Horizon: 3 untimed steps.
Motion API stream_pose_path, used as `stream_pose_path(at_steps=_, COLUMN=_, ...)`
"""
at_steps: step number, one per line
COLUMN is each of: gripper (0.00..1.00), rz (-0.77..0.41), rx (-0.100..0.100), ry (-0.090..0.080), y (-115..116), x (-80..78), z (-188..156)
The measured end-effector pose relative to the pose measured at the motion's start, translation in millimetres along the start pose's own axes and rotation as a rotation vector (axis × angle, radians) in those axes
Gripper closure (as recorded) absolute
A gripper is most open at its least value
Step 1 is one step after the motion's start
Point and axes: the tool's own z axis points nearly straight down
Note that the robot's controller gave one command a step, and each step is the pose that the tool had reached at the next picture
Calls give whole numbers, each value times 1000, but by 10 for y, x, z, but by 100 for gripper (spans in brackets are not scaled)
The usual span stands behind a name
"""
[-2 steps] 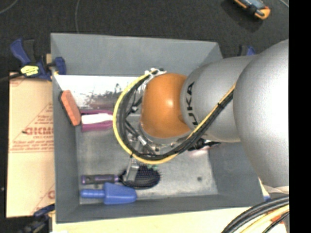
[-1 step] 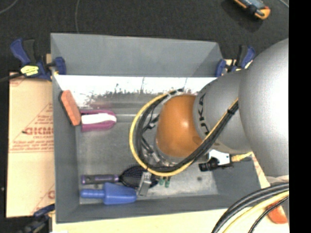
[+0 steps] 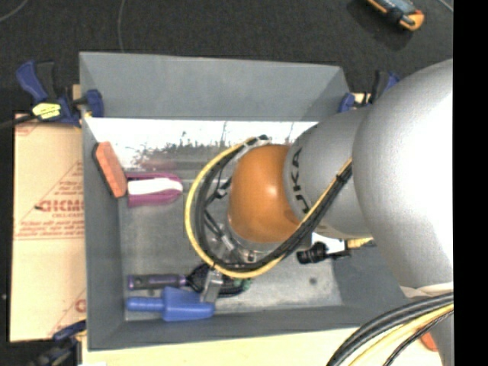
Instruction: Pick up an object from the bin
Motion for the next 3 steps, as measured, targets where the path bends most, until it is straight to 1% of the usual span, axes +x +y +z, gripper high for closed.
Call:
stream_pose_path(at_steps=1, gripper=0, rz=169, rx=-3, ry=-4, y=408, x=-140, z=-668)
stream_pose_path(at_steps=2, gripper=0, rz=13, rx=2, ry=9, y=227, x=85, z=-226)
stream_pose_path(at_steps=3, gripper=0, rz=7, rx=-4, ry=-12, y=-342, x=49, z=-397)
